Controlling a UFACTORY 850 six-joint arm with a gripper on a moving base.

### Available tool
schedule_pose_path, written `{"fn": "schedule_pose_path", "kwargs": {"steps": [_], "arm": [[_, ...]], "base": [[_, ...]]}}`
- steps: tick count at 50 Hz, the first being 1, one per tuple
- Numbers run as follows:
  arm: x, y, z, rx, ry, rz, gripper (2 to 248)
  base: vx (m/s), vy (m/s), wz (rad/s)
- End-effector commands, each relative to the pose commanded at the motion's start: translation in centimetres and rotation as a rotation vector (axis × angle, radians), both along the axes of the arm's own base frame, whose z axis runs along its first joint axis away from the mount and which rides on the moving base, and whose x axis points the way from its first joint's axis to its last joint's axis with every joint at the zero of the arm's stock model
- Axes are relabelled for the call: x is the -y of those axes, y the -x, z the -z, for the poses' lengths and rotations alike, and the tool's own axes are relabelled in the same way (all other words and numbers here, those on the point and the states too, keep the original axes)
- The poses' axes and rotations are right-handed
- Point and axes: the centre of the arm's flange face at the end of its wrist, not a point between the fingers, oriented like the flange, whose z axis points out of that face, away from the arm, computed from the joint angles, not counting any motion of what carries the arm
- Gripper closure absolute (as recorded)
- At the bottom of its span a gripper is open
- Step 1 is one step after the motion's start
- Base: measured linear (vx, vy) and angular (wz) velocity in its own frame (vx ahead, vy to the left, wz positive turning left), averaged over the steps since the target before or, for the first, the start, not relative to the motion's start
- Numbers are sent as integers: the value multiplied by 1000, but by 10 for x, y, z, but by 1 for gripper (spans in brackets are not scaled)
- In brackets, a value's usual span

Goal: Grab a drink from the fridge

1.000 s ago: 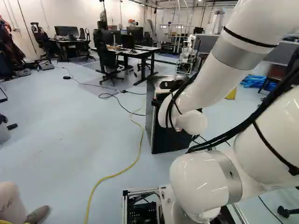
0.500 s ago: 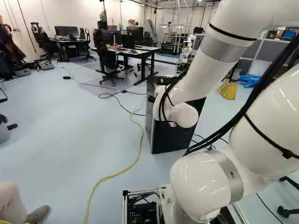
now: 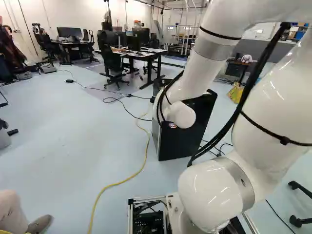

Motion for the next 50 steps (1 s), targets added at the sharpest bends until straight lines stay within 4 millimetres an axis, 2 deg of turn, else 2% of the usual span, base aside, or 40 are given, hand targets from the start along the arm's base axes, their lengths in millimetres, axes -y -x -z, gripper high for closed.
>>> {"fn": "schedule_pose_path", "kwargs": {"steps": [24, 50], "arm": [[-19, -27, 16, 34, -7, 48, 3], [-29, -37, 38, 38, -8, 151, 3]], "base": [[0, 0, 0], [0, 0, 0]]}}
